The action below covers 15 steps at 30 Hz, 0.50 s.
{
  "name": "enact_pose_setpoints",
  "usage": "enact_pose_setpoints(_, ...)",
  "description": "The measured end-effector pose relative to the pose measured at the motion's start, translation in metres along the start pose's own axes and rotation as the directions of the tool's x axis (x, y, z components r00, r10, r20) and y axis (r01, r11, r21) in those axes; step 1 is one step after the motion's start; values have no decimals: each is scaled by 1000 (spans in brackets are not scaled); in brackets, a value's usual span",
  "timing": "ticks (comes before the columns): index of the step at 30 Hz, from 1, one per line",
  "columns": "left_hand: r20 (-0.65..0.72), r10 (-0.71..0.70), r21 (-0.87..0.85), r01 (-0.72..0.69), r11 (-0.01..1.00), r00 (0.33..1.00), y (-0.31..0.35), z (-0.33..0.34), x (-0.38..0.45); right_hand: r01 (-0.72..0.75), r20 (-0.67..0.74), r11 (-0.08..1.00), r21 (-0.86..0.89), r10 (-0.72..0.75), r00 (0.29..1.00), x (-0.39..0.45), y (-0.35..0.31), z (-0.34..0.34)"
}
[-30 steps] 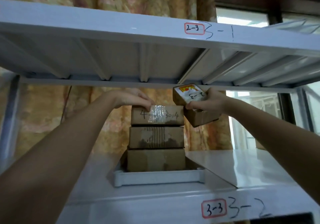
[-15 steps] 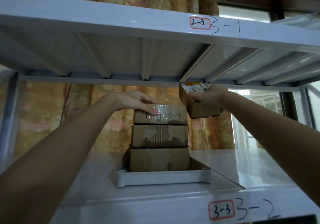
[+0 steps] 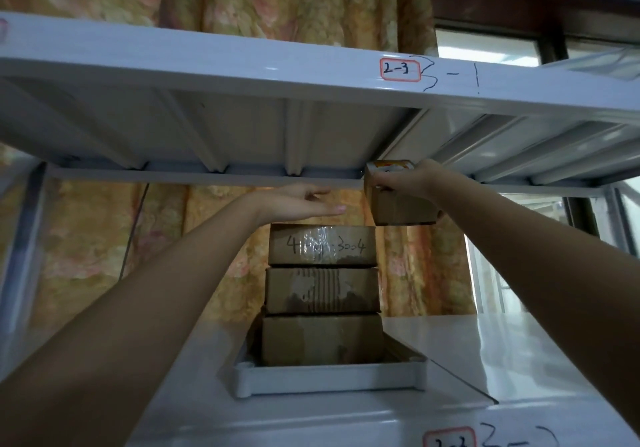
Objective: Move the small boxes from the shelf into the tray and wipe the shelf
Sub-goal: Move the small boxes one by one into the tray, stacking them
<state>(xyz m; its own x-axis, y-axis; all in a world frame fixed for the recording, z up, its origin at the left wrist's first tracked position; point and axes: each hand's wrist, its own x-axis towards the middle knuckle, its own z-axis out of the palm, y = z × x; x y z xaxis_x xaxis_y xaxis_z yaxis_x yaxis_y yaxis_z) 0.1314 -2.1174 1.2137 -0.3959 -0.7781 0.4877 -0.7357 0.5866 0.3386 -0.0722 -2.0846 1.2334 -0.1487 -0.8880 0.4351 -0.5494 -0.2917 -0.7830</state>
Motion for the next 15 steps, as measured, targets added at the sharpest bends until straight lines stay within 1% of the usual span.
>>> enact_pose_setpoints(1, -1, 13, -2, -13, 1000, 1000, 6, 2, 3, -18, 46, 1000, 25, 17, 999, -2, -6, -1)
enact_pose_setpoints(2, -9, 23, 6, -23, 1000, 1000, 14, 5, 2, -38, 21, 998, -41, 39, 999, 3, -10, -3)
enact_pose_setpoints(3, -24, 29, -2, -29, 1000, 999, 19, 5, 5, -30, 6, 996, -89, 30, 1000, 2, -15, -2)
enact_pose_setpoints(4, -39, 29, -20, -30, 999, 999, 23, 5, 7, -27, 28, 985, -169, 32, 999, 0, -20, 3)
enact_pose_setpoints(6, -61, 59, -80, -63, 995, 996, 32, 6, 10, -32, 79, 975, -218, 51, 996, 1, -29, 15)
enact_pose_setpoints(7, -76, 73, -107, -81, 991, 994, 35, 7, 12, 0, 57, 972, -234, 14, 998, 4, -32, 21)
enact_pose_setpoints(9, -101, 87, -110, -98, 989, 991, 36, 6, 15, 60, -84, 962, -268, -85, 993, 8, -35, 32)
enact_pose_setpoints(10, -107, 84, -106, -95, 990, 991, 35, 5, 14, 81, -141, 963, -257, -120, 983, 11, -35, 37)
enact_pose_setpoints(11, -116, 79, -114, -93, 989, 990, 32, 3, 12, 109, -174, 972, -209, -146, 974, 16, -33, 43)
enact_pose_setpoints(13, -139, 47, -149, -67, 987, 989, 21, -1, 12, 123, -146, 991, -42, -128, 981, 22, -29, 52)
enact_pose_setpoints(15, -175, -18, -211, -19, 977, 984, 10, -6, 10, 110, -96, 988, 105, -100, 990, 23, -24, 60)
